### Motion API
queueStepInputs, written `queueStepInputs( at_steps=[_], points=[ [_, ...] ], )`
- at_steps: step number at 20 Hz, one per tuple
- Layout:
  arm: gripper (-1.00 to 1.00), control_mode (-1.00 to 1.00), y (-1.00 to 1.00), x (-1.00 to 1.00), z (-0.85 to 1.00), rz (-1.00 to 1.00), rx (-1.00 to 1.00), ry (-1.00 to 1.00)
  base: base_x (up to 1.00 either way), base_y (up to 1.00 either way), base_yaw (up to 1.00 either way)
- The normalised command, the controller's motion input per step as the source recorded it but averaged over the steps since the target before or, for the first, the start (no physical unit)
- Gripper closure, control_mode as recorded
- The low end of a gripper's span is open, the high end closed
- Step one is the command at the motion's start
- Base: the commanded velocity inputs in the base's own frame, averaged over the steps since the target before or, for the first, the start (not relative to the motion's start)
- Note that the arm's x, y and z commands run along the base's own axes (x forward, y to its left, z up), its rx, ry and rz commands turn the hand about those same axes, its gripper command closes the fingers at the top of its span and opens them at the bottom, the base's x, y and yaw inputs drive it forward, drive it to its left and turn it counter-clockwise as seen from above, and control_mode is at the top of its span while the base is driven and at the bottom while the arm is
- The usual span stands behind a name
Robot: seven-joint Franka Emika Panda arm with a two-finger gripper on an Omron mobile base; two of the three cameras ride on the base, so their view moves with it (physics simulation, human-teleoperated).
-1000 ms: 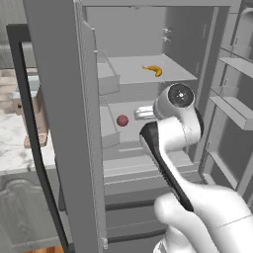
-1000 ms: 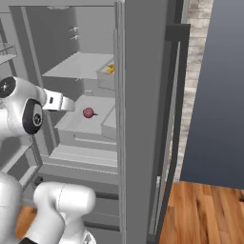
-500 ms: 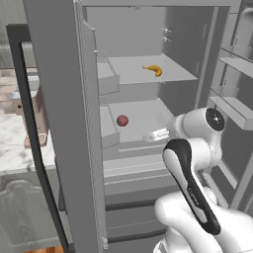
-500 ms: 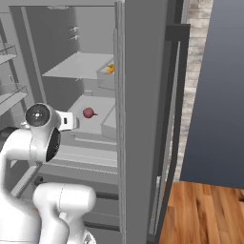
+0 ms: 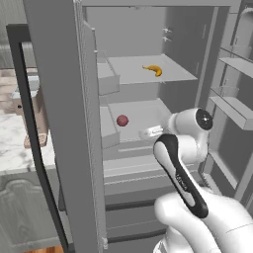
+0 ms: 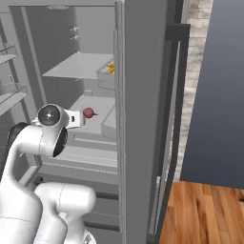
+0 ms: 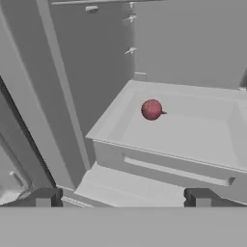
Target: Move the onion and banana from the second highest shelf to the top shelf to make space. Then, place the pitcher from the counter on the cleared second highest shelf.
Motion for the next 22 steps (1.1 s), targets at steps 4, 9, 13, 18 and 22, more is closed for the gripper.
queueStepInputs(
  at_steps=[4,9,13,18,22],
  points=[
    [-1.00,-1.00,0.00,0.64,-0.12,-0.05,-0.01,0.08,0.00,0.00,0.00],
    [-1.00,-1.00,0.03,0.58,-0.13,-0.02,0.00,0.15,0.00,0.00,0.00],
    [-1.00,-1.00,0.14,0.47,-0.11,0.00,0.00,0.12,0.00,0.00,0.00],
    [-1.00,-1.00,0.24,0.35,-0.24,-0.01,-0.02,0.02,0.00,0.00,0.00],
    [-1.00,-1.00,0.23,0.38,-0.36,-0.04,-0.03,0.00,0.00,0.00,0.00]
  ],
)
